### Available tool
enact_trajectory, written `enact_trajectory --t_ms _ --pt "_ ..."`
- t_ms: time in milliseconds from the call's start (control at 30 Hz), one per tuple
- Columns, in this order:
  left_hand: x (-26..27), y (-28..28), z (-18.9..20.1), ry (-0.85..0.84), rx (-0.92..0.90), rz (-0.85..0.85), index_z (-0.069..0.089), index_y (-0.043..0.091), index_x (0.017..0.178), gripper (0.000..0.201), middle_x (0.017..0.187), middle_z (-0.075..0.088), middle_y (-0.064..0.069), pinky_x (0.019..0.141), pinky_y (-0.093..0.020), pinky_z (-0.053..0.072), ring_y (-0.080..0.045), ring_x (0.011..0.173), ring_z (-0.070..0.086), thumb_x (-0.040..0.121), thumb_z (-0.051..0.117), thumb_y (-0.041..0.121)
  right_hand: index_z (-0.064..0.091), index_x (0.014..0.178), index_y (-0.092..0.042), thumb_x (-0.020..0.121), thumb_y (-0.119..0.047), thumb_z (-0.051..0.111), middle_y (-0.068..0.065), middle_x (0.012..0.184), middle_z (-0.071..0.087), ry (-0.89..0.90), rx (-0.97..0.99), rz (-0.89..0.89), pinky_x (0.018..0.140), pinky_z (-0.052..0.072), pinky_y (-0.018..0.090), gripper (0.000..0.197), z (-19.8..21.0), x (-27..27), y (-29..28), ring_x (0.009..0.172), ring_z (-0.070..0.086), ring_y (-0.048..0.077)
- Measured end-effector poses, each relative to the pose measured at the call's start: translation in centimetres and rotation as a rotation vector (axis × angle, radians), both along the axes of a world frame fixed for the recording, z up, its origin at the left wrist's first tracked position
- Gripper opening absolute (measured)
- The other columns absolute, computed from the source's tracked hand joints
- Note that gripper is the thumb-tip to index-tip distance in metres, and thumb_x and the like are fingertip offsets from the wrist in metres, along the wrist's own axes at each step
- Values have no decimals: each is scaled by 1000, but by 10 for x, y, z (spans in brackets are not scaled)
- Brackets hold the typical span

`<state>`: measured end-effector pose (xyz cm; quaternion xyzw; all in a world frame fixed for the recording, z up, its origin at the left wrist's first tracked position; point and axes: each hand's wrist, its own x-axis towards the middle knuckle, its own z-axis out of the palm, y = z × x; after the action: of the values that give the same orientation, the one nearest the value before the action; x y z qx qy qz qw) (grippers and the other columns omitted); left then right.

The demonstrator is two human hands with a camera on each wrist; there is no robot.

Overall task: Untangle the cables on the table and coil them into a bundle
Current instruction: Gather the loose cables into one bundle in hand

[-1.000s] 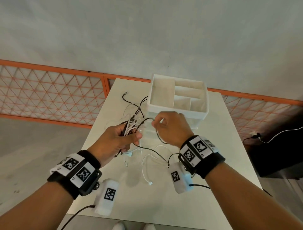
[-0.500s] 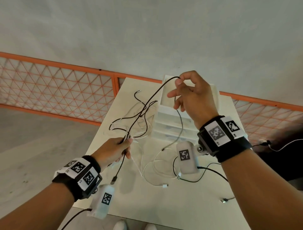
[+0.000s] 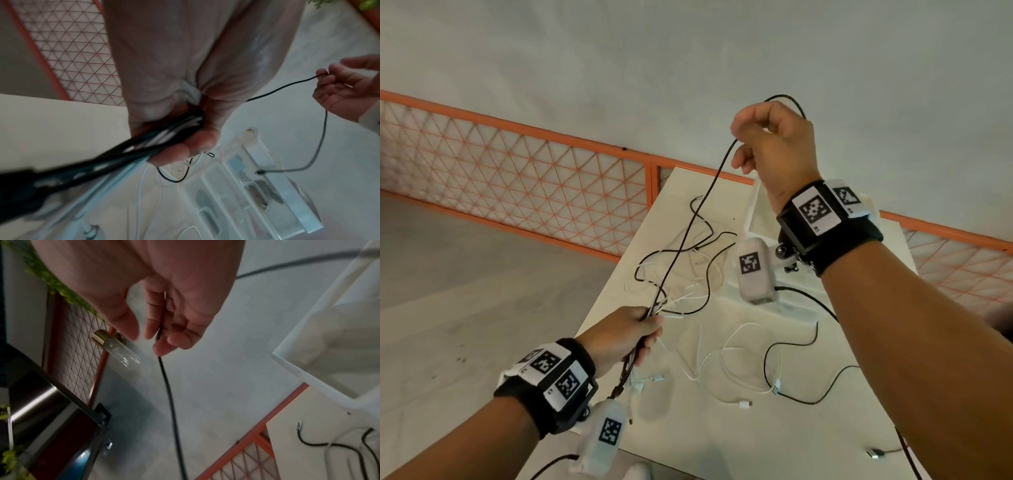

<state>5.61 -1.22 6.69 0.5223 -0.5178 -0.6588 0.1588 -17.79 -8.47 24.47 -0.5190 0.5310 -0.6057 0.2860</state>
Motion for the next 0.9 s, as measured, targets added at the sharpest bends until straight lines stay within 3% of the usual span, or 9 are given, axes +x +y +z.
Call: enact_trajectory --t_ms 133,300,433,500,567,633,733,833,900 --pt "3 -1 -4 -23 9 15 59 2 89 23 58 42 1 47 -25 33 -12 47 35 103 47 16 67 89 -18 87 -3 62 5 86 65 195 58 24 50 48 23 16 -4 4 -17 50 64 15" --pt "6 -5 -6 -58 -3 83 56 7 88 30 55 35 6 50 -26 30 -11 47 30 104 45 29 64 103 -9 91 2 42 4 73 62 130 143 76 47 46 24 28 11 16 -34 47 55 15" --pt "4 -10 -1 14 -9 141 53 8 88 36 59 33 5 53 -25 32 -13 53 30 103 44 40 64 112 -13 93 1 43 3 90 67 249 61 3 51 48 18 32 12 16 -47 62 61 14" --pt "2 -13 2 59 -29 166 53 6 88 34 59 35 4 55 -25 33 -12 53 32 104 44 35 66 110 -21 94 -2 45 -7 95 68 301 -1 -88 61 55 23 32 7 10 -55 74 66 13" --pt "-1 -17 5 85 -46 182 54 6 87 31 60 36 4 56 -26 35 -12 53 34 104 45 30 65 111 -24 93 0 45 -13 97 65 357 -49 -159 80 60 34 36 1 5 -58 89 67 12" --pt "-2 -21 5 89 -51 195 55 6 86 30 59 37 3 56 -26 36 -12 52 35 104 46 27 64 116 -20 92 4 44 -9 104 65 405 -50 -197 89 56 28 40 -8 1 -56 96 64 10" --pt "-4 -25 6 91 -54 199 56 6 86 30 60 37 3 55 -27 36 -12 52 35 104 46 28 61 126 -16 93 4 45 0 120 64 512 149 -224 88 41 12 42 -29 -6 -48 109 60 13" --pt "-7 -27 8 112 -46 215 57 7 87 34 60 35 3 56 -27 35 -12 52 34 102 47 36 46 147 -19 95 -10 52 6 145 53 716 553 -89 94 41 22 52 -62 -11 -36 130 53 24" --pt "-11 -29 11 130 -42 229 58 7 88 38 58 36 5 55 -26 34 -12 52 33 101 46 40 37 153 -22 95 -21 55 9 151 48 844 644 3 104 43 31 60 -75 -9 -26 136 48 28"
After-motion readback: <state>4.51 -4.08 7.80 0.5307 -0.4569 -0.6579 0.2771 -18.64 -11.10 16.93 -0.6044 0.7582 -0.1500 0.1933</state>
